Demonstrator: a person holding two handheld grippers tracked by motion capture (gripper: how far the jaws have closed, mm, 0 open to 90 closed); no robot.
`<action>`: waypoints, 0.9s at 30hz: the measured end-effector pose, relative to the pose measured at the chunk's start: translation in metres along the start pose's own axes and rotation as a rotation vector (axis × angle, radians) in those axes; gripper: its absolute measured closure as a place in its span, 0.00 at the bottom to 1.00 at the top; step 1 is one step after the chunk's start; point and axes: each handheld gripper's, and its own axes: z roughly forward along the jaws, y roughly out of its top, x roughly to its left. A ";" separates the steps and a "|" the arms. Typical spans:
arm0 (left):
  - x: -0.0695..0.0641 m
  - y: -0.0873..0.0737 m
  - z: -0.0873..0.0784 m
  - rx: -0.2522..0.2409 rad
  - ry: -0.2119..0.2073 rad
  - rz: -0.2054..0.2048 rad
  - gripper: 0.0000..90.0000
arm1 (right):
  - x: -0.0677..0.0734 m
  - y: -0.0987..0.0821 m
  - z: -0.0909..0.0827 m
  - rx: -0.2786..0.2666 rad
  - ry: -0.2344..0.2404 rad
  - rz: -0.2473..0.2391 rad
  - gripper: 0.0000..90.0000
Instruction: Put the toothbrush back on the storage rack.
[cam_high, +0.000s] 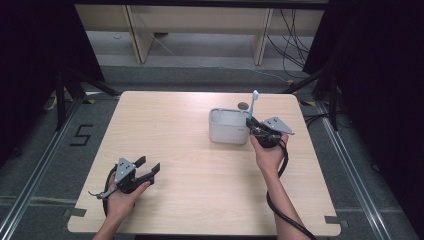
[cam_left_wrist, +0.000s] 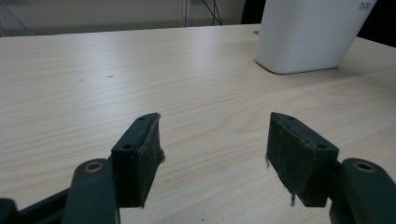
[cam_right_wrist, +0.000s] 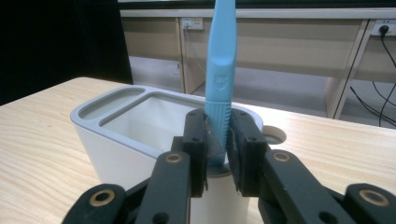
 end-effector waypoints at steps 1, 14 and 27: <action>0.000 0.000 0.000 0.002 0.002 0.000 0.38 | -0.001 0.000 0.000 -0.002 -0.004 -0.018 0.87; 0.000 0.000 0.000 0.001 0.002 0.001 0.38 | 0.000 -0.003 0.000 0.005 -0.001 -0.004 0.87; 0.000 0.000 0.000 0.001 0.002 0.002 0.38 | 0.000 -0.003 -0.003 0.008 -0.008 -0.012 0.73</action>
